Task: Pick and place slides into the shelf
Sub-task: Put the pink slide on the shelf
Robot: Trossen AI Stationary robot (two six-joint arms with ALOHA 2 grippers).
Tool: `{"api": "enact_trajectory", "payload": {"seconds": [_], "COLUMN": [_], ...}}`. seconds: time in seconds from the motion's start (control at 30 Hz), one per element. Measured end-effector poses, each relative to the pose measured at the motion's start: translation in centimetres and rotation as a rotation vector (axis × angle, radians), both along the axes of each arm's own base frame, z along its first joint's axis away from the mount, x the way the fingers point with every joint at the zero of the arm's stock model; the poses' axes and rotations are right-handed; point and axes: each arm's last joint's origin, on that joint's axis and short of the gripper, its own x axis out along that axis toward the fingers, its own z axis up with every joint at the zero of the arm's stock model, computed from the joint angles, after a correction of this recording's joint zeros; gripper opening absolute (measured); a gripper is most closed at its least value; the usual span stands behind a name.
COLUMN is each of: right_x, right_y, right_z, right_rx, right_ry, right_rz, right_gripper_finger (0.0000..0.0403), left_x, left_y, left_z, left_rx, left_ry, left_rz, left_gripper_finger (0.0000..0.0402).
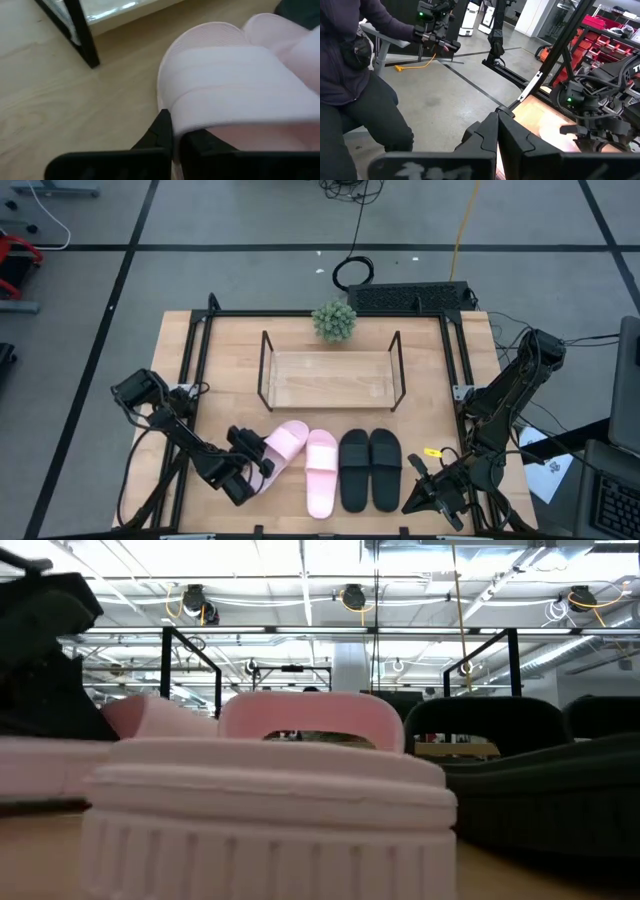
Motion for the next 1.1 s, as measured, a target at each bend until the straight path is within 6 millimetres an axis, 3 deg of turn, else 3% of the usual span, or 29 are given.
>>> {"api": "enact_trajectory", "payload": {"seconds": [0.23, 0.57, 0.73, 0.97, 1.1], "right_x": [0.0, 0.0, 0.0, 0.0, 0.0], "right_y": [0.0, 0.0, 0.0, 0.0, 0.0], "right_z": [0.0, -0.3, -0.3, -0.3, -0.3], "right_rx": [-0.001, -0.022, -0.02, -0.02, -0.022], "right_ry": [0.001, 0.022, 0.02, 0.02, 0.02], "right_rz": [0.0, -0.001, -0.001, -0.001, 0.0], "right_gripper_finger": [0.0, 0.0, 0.0, 0.0, 0.0], "left_x": [0.6, 1.8, 3.5, 7.5, 9.3], "left_y": [-1.1, -1.7, -0.1, 5.0, 6.6], "left_z": [2.2, 8.7, 10.5, 10.6, 11.6], "left_rx": [0.01, 0.166, 0.243, 0.221, 0.216], "left_ry": [-0.032, -0.048, -0.136, -0.179, -0.2], "left_rz": [0.029, 0.105, 0.177, 0.389, 0.437], "left_gripper_finger": [0.0002, 0.0001, 0.0, 0.0, 0.0]}}
